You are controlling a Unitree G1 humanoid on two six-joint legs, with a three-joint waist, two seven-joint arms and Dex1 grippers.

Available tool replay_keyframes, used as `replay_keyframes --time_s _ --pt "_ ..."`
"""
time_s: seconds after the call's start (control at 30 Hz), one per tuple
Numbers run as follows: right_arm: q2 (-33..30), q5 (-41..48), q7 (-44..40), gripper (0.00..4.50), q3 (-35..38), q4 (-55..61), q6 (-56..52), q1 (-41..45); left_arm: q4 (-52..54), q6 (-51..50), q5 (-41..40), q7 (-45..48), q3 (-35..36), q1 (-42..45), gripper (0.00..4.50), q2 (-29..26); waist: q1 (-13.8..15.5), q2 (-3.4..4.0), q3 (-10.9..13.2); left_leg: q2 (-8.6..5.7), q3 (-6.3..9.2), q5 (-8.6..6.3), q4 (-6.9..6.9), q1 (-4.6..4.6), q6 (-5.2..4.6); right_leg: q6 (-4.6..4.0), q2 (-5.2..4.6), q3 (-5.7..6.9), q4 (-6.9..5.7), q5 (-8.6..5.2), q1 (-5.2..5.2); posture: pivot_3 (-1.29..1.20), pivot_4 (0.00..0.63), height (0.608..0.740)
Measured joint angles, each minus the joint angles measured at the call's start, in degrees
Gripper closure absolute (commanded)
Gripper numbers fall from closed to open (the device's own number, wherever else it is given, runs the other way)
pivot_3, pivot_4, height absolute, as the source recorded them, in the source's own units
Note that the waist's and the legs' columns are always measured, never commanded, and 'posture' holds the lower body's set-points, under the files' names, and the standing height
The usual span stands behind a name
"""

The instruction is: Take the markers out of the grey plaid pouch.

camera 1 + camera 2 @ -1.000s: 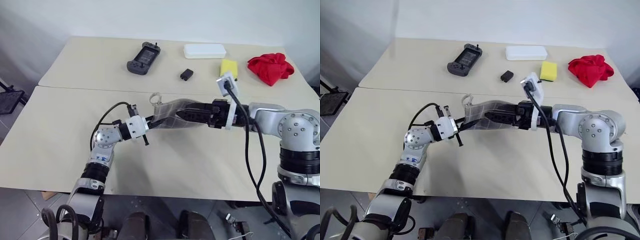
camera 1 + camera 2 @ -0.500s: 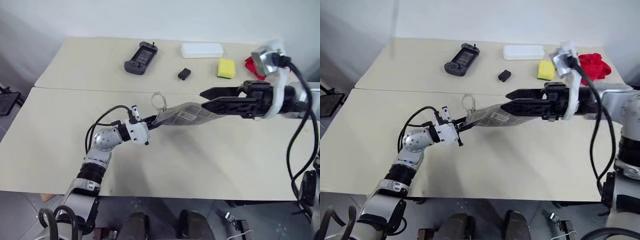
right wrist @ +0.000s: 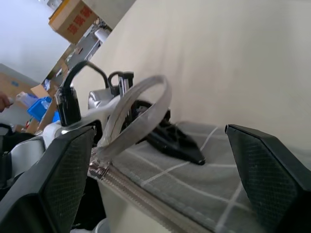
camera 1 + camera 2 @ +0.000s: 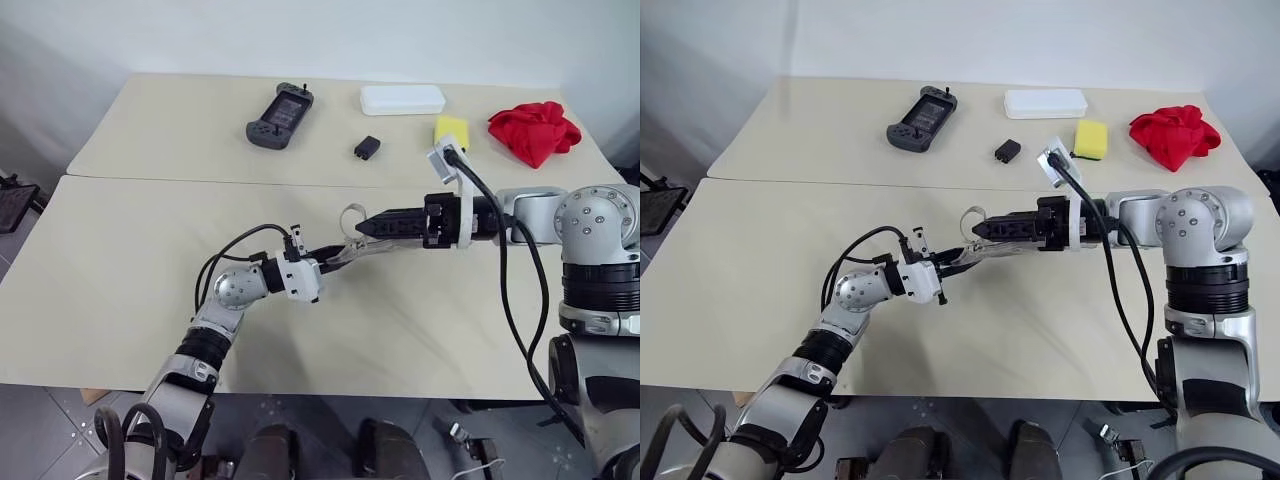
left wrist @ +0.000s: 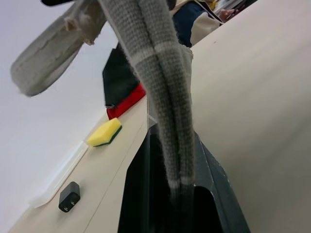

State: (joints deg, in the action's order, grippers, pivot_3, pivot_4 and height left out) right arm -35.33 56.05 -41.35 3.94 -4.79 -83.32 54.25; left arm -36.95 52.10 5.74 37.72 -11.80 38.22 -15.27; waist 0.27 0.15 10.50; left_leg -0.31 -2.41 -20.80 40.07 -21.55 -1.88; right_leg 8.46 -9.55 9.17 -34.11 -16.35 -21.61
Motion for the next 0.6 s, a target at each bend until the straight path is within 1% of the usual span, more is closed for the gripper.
replay_keyframes --time_s 0.17,0.27,0.33,0.37,0.4,0.43,0.47,0.53,0.57,0.6 --pt "2.44 1.78 1.13 0.03 3.4 0.03 -4.14 0.01 0.0 -0.02 -0.65 0.59 -0.28 -0.68 4.5 -0.69 -0.25 0.0 0.0 0.01 0.0 0.0 0.0 0.0 0.0 0.0 0.0 0.0 0.0 0.0 0.0 0.0 0.15 0.74" --pt "3.32 1.84 1.86 0.62 4.3 0.02 -4.98 0.04 0.0 -0.12 -0.88 0.64 -0.47 -0.68 4.5 -0.76 -0.27 0.0 0.0 0.0 0.0 0.0 0.0 0.0 0.0 0.0 0.0 -0.01 0.0 0.0 0.0 0.0 0.15 0.74" --pt "3.79 1.85 2.25 1.25 4.87 -0.01 -5.57 0.05 0.0 -0.15 -0.9 0.66 -0.51 -0.68 4.5 -0.75 -0.26 0.0 0.0 0.0 0.01 0.0 0.0 0.0 0.0 0.0 0.0 0.0 0.0 0.0 0.0 0.0 0.15 0.74" --pt "3.99 1.84 2.31 1.68 5.23 -0.02 -5.59 0.06 0.0 -0.16 -0.91 0.66 -0.52 -0.67 4.5 -0.76 -0.26 0.0 0.0 0.0 0.0 0.0 0.0 0.0 0.0 0.0 0.0 0.0 0.0 0.0 0.0 0.0 0.15 0.74" --pt "4.07 1.84 2.31 1.92 5.29 -0.02 -5.59 0.08 0.0 -0.17 -0.91 0.66 -0.52 -0.67 4.5 -0.76 -0.27 0.0 0.0 0.0 0.0 0.0 0.0 0.0 0.0 0.0 0.0 0.0 0.0 0.0 0.0 0.0 0.15 0.74" --pt "4.46 1.84 2.3 2.36 5.4 -0.01 -5.58 0.1 0.0 -0.2 -0.92 0.71 -0.52 -0.67 4.5 -0.76 -0.3 0.0 0.0 0.0 0.0 0.0 0.0 0.0 0.0 0.0 0.0 0.0 0.0 0.0 0.0 0.0 0.15 0.74" --pt "4.87 1.84 2.3 2.56 5.41 0.0 -5.58 0.09 0.01 -0.27 -0.98 0.8 -0.54 -0.67 4.5 -0.74 -0.31 0.0 0.0 0.0 0.0 0.0 0.0 0.0 0.0 0.0 0.0 0.0 0.0 0.0 0.0 0.0 0.15 0.74" --pt "6.02 1.86 2.27 3.31 5.4 0.09 -5.51 0.08 0.01 -0.56 -1.19 1.19 -0.6 -0.67 4.5 -0.7 -0.35 0.0 0.0 0.0 -0.01 0.0 -0.01 0.01 0.0 0.0 0.01 0.0 0.0 0.0 0.0 0.0 0.15 0.74" --pt "6.34 1.87 2.26 3.53 5.39 0.11 -5.49 0.08 0.02 -0.67 -1.24 1.3 -0.63 -0.67 4.5 -0.67 -0.35 0.0 0.0 0.0 -0.01 0.0 -0.01 0.01 0.0 0.0 0.0 0.0 0.0 0.0 0.0 0.0 0.15 0.74" --pt "6.88 1.88 2.18 3.86 5.4 0.18 -5.32 0.07 0.04 -0.93 -1.53 1.62 -0.66 -0.68 4.5 -0.62 -0.3 0.0 0.0 0.0 0.0 0.0 0.0 0.0 0.0 0.0 0.0 0.0 0.0 0.0 0.0 0.0 0.15 0.74"
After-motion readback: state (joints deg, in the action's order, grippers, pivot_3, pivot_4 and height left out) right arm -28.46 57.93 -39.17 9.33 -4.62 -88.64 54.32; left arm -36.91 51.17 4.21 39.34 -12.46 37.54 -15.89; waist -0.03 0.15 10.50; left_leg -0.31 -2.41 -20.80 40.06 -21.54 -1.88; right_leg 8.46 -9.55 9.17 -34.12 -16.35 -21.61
